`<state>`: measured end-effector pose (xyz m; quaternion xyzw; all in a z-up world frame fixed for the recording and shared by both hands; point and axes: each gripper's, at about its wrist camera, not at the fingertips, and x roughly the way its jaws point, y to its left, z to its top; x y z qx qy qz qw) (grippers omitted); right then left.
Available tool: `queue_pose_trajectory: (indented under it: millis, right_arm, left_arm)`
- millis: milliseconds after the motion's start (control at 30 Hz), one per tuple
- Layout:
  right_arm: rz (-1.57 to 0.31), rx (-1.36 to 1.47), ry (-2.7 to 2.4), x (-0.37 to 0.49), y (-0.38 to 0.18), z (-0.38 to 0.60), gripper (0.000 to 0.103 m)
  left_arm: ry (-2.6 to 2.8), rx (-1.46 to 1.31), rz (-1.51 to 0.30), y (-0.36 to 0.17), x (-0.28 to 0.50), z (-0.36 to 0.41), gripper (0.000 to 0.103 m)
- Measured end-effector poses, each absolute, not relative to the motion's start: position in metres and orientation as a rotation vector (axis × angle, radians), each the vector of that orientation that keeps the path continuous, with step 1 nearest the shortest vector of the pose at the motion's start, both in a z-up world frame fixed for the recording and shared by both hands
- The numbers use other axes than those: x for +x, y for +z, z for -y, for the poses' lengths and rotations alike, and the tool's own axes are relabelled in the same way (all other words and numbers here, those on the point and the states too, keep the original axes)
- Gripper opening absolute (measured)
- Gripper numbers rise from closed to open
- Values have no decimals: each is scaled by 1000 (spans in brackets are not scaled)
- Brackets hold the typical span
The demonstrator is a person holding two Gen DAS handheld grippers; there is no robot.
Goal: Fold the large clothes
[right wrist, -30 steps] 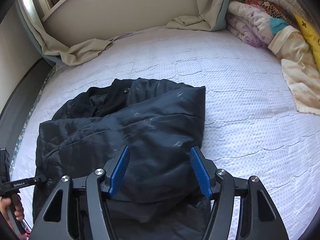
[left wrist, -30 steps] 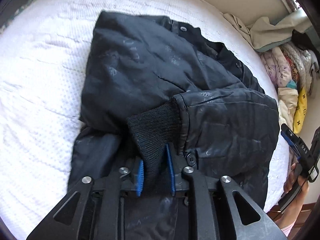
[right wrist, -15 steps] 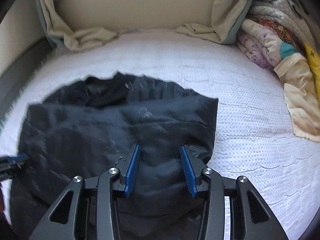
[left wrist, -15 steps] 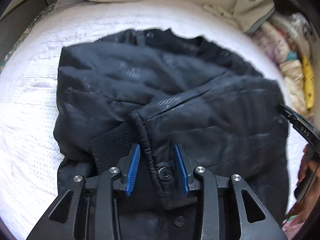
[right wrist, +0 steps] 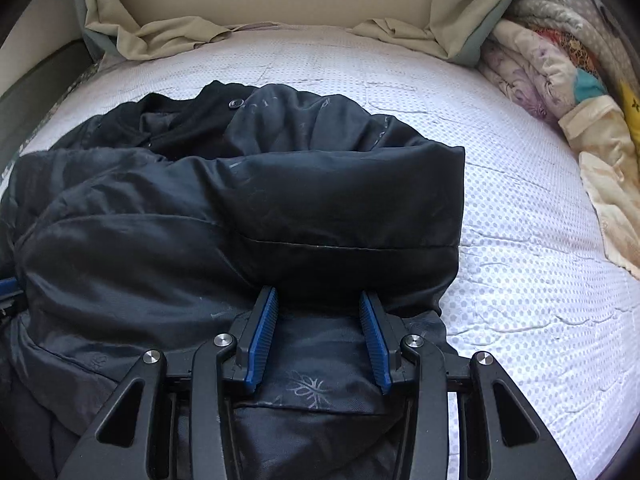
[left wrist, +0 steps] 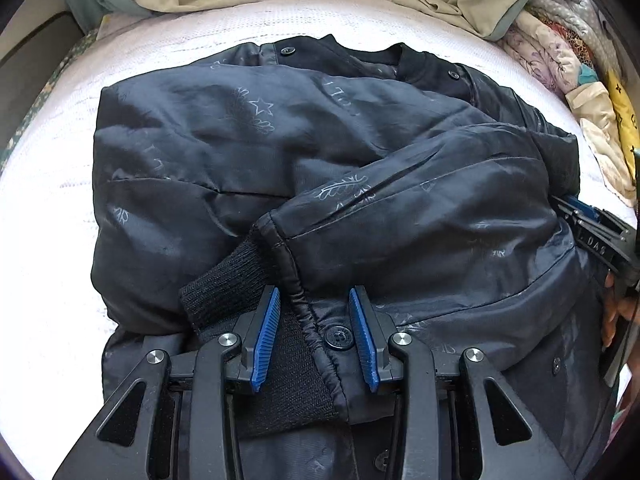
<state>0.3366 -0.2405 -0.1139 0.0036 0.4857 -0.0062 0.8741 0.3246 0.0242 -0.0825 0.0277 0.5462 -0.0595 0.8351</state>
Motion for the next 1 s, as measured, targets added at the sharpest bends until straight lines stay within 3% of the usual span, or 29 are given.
queue_pose_trajectory:
  millis: [400,600,767,1000]
  right_arm:
    - [-960,0,-20,333,-123,241,38]
    - [-990,59,-9,336,-107,249,40]
    - [-954,46,-9,326,-74,248,55]
    - [-882,50,99,300,-39,232,55]
  left_arm:
    - [-107,78,-1128,-83,324,-21,45]
    - [-120,76,-1120,-82,320,-14,65]
    - [-141,73,-1127,-80,317,-7,95]
    - [-131,107,-1131,-84,317,0,100]
